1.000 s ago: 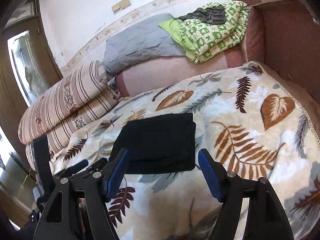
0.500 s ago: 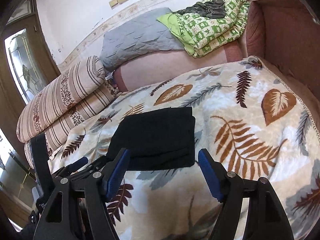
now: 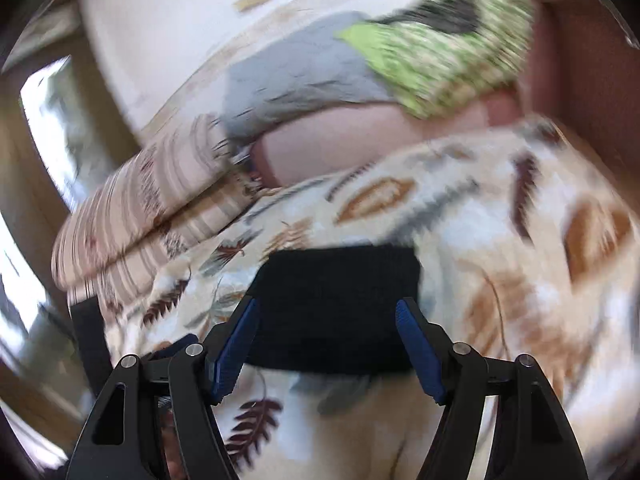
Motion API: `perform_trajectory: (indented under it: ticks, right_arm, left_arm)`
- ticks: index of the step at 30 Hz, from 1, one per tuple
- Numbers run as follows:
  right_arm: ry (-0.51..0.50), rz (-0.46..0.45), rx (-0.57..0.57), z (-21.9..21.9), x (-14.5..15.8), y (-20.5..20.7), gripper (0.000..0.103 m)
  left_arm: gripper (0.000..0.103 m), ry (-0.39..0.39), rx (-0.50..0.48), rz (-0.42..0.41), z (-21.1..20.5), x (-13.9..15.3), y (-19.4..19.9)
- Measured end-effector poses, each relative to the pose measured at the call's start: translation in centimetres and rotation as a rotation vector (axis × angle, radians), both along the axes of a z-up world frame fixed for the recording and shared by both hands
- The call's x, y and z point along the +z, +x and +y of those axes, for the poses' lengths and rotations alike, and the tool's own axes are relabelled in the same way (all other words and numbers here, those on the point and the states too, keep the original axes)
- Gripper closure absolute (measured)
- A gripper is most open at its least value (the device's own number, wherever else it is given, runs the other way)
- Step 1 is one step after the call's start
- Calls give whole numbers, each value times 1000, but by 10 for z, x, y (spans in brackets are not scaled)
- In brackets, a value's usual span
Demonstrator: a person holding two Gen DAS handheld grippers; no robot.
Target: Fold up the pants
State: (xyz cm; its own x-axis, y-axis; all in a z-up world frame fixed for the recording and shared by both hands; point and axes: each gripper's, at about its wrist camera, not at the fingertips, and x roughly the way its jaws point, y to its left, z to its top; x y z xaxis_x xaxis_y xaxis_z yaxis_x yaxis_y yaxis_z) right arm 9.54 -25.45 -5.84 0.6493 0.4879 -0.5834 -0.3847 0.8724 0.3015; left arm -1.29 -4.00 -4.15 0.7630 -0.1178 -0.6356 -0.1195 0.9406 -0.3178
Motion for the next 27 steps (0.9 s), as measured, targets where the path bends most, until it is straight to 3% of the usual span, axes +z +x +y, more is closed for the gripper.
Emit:
perform_trajectory:
  ticks: [1,2,3,6,9,10,11,12,14,16,20,22,24,26,27]
  right_arm:
    - [-50,-7,20,7,-4,9,49]
    - [-84,24,27,12,-13,21,71]
    - [-99,62,21,15,-22,30,86]
    - [-173,125,-46,19,-50,51,94]
    - [-155,145,-71,20,-60,58,98]
    - [-158,156,-78,19,-63,60,99]
    - [-183,192,-86,20,-71,61,99]
    - [-212,220,-81,22,-78,61,99]
    - [-227,261,-83,21,-88,66,100]
    - [-229,271,-83,21,-92,68,100]
    - [-218,267,-86,19,-94,70,101]
    - [-180,238,-85,15,-85,67,101]
    - [-111,171,-102,8,-70,63,98]
    - [-108,104,-112,11,-60,66,98]
    - [-122,89,-110,15,-59,72,98]
  left_arm:
    - [25,-15,-2,-12,4,0,2]
    - [26,-21,-4,-22,6,0,3]
    - [26,-29,-24,-38,7,0,5]
    - [29,-44,-131,-121,0,9,20]
    - [40,-36,-228,-162,-7,11,50]
    - [51,-43,-248,-132,-8,5,61]
    - [69,-73,-281,-50,-9,-10,79]
    - [77,-100,-293,41,-8,-28,93]
    - [81,-104,-267,125,-5,-49,104]
    - [80,-140,-261,121,1,-50,106]
    - [78,-288,-249,133,26,-60,112]
    - [73,-318,-250,125,31,-61,110]
    - [55,-327,-280,101,31,-59,108]
    - [27,-309,-321,68,22,-55,106]
    - [22,-283,-339,52,13,-54,106]
